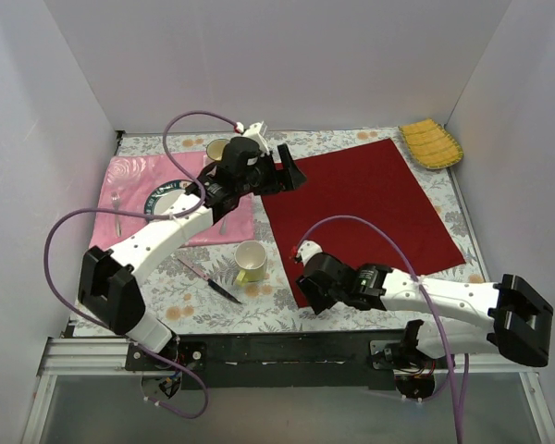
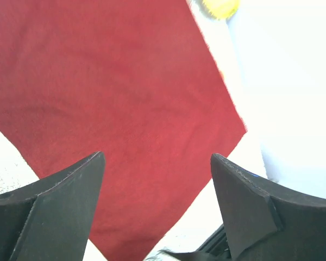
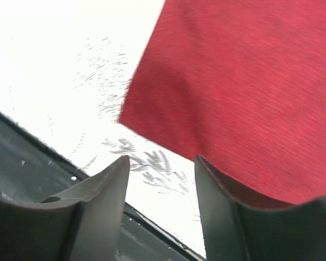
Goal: Fold the napkin, place the utensils inside, and roll it up
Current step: Fold the napkin
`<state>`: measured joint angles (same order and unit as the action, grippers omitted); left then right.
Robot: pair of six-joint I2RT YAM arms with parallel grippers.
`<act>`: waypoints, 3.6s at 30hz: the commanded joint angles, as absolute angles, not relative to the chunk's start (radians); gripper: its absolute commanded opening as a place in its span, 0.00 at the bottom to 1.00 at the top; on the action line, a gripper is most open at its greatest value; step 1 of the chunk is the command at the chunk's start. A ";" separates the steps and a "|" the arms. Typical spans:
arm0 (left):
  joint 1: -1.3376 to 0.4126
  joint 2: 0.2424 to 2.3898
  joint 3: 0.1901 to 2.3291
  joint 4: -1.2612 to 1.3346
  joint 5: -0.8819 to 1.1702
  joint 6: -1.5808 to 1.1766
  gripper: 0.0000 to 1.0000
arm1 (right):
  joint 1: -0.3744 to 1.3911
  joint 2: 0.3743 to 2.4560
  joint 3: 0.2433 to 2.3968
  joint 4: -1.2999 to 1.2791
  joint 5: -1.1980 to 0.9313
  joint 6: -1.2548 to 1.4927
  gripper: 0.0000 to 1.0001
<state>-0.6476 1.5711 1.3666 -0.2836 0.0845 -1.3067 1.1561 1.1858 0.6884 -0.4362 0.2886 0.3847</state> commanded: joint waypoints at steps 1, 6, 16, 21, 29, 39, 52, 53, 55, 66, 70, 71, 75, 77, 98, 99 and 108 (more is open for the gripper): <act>-0.621 1.456 1.327 -0.267 0.038 -1.345 0.79 | 1.177 1.267 0.709 -0.393 0.164 0.258 0.55; -0.598 1.378 1.273 -0.249 0.014 -1.364 0.79 | 1.200 1.411 0.778 -0.403 0.162 0.200 0.48; -0.586 1.335 1.232 -0.244 0.029 -1.368 0.79 | 1.229 1.457 0.847 -0.411 0.161 0.138 0.54; -0.583 1.335 1.235 -0.242 0.035 -1.371 0.79 | 1.226 1.476 0.825 -0.356 0.147 0.115 0.57; -0.575 1.322 1.236 -0.245 0.038 -1.368 0.79 | 1.203 1.512 0.778 -0.275 0.111 0.112 0.57; -0.569 1.322 1.233 -0.242 0.048 -1.367 0.79 | 1.201 1.563 0.721 -0.297 0.155 0.161 0.25; -0.555 1.341 1.255 -0.256 0.055 -1.351 0.80 | 1.016 1.451 0.928 -0.362 0.141 0.256 0.01; -0.554 1.350 1.258 -0.256 0.063 -1.350 0.80 | 0.976 1.445 0.934 -0.354 0.120 0.253 0.01; -0.554 1.361 1.259 -0.253 0.075 -1.350 0.80 | 0.851 1.448 0.971 -0.353 0.112 0.241 0.01; -0.554 1.427 1.287 -0.270 0.123 -1.333 0.80 | 0.381 1.739 1.363 -0.319 0.064 0.092 0.01; -0.555 1.442 1.287 -0.282 0.147 -1.336 0.80 | 0.260 1.877 1.524 -0.331 0.060 0.028 0.01; -0.555 1.442 1.287 -0.290 0.152 -1.336 0.80 | 0.247 1.928 1.576 -0.330 0.049 0.003 0.01; -0.554 1.474 1.311 -0.322 0.147 -1.328 0.80 | 0.198 2.042 1.714 -0.328 0.032 -0.031 0.01; -0.554 1.500 1.333 -0.343 0.147 -1.324 0.80 | 0.173 2.100 1.773 -0.345 0.038 -0.031 0.01; -0.554 1.624 1.414 -0.357 0.175 -1.338 0.89 | 0.049 2.324 2.077 -0.344 0.006 -0.008 0.01; -0.554 1.624 1.416 -0.359 0.172 -1.338 0.89 | 0.046 2.327 2.085 -0.342 0.005 -0.008 0.01; -0.555 1.629 1.425 -0.362 0.167 -1.336 0.90 | 0.025 2.364 2.134 -0.333 0.006 -0.008 0.01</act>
<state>-0.5583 1.6360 1.3849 -0.3588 0.1658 -1.3422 0.0422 2.3489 2.0884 -0.3664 0.0154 -0.0067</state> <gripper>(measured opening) 0.895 0.063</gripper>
